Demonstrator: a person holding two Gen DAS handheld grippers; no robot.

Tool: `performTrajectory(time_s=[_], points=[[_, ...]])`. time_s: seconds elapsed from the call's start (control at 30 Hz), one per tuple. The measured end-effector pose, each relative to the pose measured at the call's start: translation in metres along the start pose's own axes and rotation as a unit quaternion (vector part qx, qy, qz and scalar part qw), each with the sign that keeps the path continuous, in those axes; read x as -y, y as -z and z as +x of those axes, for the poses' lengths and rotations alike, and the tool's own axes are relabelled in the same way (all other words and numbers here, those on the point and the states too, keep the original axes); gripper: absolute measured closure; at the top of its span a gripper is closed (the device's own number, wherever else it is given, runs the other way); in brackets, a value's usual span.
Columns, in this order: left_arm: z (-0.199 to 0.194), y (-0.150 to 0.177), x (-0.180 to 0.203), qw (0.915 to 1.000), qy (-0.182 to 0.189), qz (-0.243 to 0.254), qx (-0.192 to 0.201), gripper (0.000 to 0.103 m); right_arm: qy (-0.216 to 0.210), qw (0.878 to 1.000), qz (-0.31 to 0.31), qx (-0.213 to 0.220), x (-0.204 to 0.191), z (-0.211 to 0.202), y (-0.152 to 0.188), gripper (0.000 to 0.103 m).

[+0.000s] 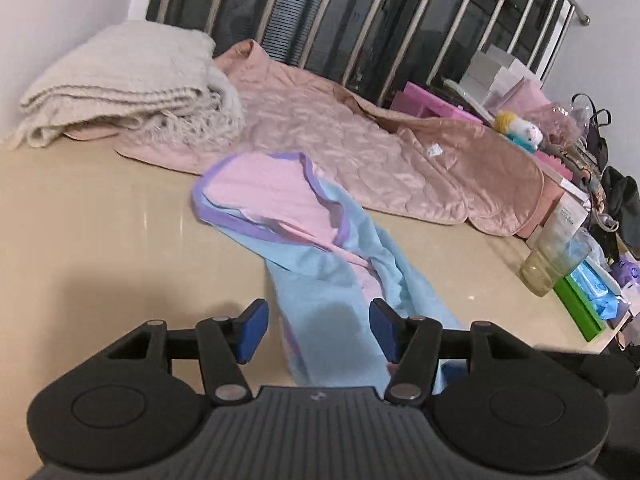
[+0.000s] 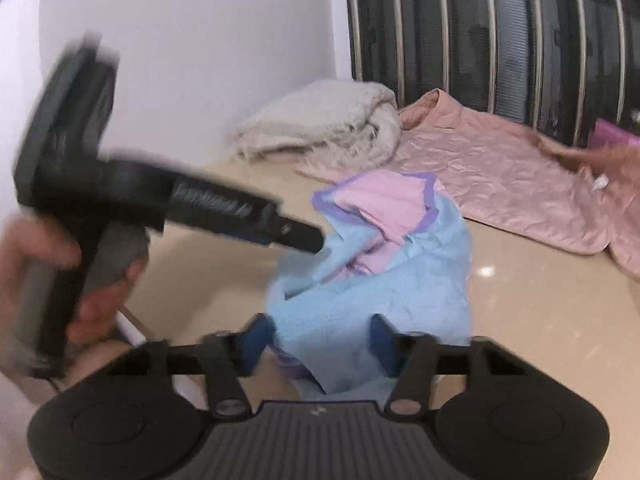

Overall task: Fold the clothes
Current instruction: 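Lower the held garment onto the bed and open both grippers, then grasp the garment's purple-trimmed edge with both grippers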

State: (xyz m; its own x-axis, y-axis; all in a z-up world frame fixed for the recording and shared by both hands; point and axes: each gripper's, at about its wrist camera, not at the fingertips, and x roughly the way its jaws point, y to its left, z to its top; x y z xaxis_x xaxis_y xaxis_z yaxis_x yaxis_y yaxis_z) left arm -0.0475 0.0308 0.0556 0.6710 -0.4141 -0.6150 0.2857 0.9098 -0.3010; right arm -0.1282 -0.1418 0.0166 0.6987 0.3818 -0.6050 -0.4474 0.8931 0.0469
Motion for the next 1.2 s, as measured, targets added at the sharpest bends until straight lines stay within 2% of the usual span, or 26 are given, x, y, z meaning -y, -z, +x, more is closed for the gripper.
performTrajectory(time_s=[0.03, 0.07, 0.13, 0.23, 0.33, 0.4, 0.43, 0.47, 0.53, 0.57, 0.6, 0.63, 0.67, 0.7, 0.73, 0.8, 0.83, 0.9, 0.93, 1.0, 1.03, 1.07, 1.1, 1.13, 1.2], points=[[0.004, 0.000, 0.001, 0.9999, 0.008, 0.005, -0.008, 0.094, 0.007, 1.000, 0.004, -0.003, 0.001, 0.002, -0.003, 0.098], [0.007, 0.000, 0.001, 0.9998, 0.008, 0.008, -0.015, 0.102, 0.011, 1.000, 0.014, 0.002, 0.003, 0.001, -0.008, 0.098], [0.002, 0.001, -0.003, 0.9999, 0.011, -0.005, 0.000, 0.102, 0.022, 0.999, 0.034, 0.022, 0.010, -0.012, -0.017, 0.100], [-0.030, -0.010, -0.014, 0.9964, 0.045, -0.044, 0.058, 0.103, 0.041, 0.994, 0.069, 0.071, 0.028, -0.046, -0.032, 0.100], [-0.059, -0.023, -0.018, 0.9917, 0.035, -0.058, 0.110, 0.102, 0.067, 0.987, 0.098, 0.107, 0.050, -0.075, -0.045, 0.100], [-0.059, -0.029, -0.023, 0.9890, 0.006, -0.075, 0.127, 0.099, 0.094, 0.982, 0.118, 0.116, 0.065, -0.079, -0.049, 0.100], [-0.053, -0.030, -0.024, 0.9905, -0.010, -0.075, 0.115, 0.094, 0.104, 0.980, 0.127, 0.114, 0.073, -0.076, -0.049, 0.095], [-0.048, -0.026, -0.025, 0.9911, -0.030, -0.073, 0.107, 0.082, 0.111, 0.979, 0.132, 0.104, 0.081, -0.068, -0.048, 0.093], [-0.043, -0.013, -0.025, 0.9904, -0.064, -0.069, 0.101, 0.073, 0.135, 0.978, 0.144, 0.070, 0.092, -0.054, -0.042, 0.073], [-0.048, -0.003, -0.023, 0.9912, -0.056, -0.064, 0.102, 0.071, 0.142, 0.977, 0.146, 0.063, 0.093, -0.053, -0.037, 0.073], [-0.053, 0.007, -0.020, 0.9923, -0.041, -0.058, 0.101, 0.066, 0.139, 0.978, 0.140, 0.072, 0.091, -0.060, -0.028, 0.073], [-0.058, 0.017, -0.018, 0.9931, -0.027, -0.053, 0.101, 0.053, 0.133, 0.979, 0.135, 0.081, 0.087, -0.068, -0.018, 0.065], [-0.064, 0.027, -0.015, 0.9937, -0.013, -0.047, 0.100, 0.042, 0.118, 0.981, 0.133, 0.082, 0.082, -0.076, -0.009, 0.061], [-0.069, 0.037, -0.013, 0.9941, 0.002, -0.042, 0.100, 0.038, 0.095, 0.984, 0.132, 0.076, 0.076, -0.079, -0.001, 0.057], [-0.069, 0.042, -0.008, 0.9949, 0.010, -0.033, 0.094, 0.034, 0.068, 0.987, 0.129, 0.065, 0.069, -0.076, 0.003, 0.057], [-0.062, 0.048, 0.002, 0.9965, 0.014, -0.019, 0.080, 0.033, 0.020, 0.992, 0.117, 0.043, 0.052, -0.071, 0.011, 0.057], [-0.056, 0.048, 0.005, 0.9970, 0.006, -0.020, 0.075, 0.033, 0.010, 0.994, 0.103, 0.034, 0.043, -0.064, 0.013, 0.057], [-0.037, 0.045, 0.010, 0.9983, -0.010, -0.028, 0.050, 0.034, 0.024, 0.996, 0.081, 0.023, 0.027, -0.048, 0.014, 0.057], [-0.029, 0.043, 0.012, 0.9987, -0.013, -0.029, 0.039, 0.041, 0.033, 0.996, 0.076, 0.017, 0.022, -0.040, 0.015, 0.057], [-0.015, 0.040, 0.015, 0.9990, -0.032, -0.021, 0.023, 0.077, 0.036, 0.996, 0.081, 0.008, 0.019, -0.030, 0.019, 0.058], [-0.010, 0.037, 0.014, 0.9989, -0.039, -0.020, 0.017, 0.101, 0.035, 0.996, 0.082, 0.004, 0.018, -0.026, 0.021, 0.065], [-0.009, 0.034, 0.011, 0.9987, -0.039, -0.026, 0.021, 0.103, 0.043, 0.996, 0.073, 0.004, 0.018, -0.024, 0.023, 0.075], [-0.010, 0.030, 0.005, 0.9981, -0.037, -0.038, 0.031, 0.103, 0.061, 0.996, 0.064, 0.003, 0.019, -0.022, 0.024, 0.103], [-0.015, 0.026, -0.001, 0.9969, -0.035, -0.054, 0.044, 0.103, 0.076, 0.995, 0.063, -0.003, 0.023, -0.023, 0.023, 0.103], [-0.034, 0.016, -0.012, 0.9921, -0.031, -0.092, 0.078, 0.103, 0.076, 0.993, 0.095, -0.005, 0.038, -0.032, 0.022, 0.103]])
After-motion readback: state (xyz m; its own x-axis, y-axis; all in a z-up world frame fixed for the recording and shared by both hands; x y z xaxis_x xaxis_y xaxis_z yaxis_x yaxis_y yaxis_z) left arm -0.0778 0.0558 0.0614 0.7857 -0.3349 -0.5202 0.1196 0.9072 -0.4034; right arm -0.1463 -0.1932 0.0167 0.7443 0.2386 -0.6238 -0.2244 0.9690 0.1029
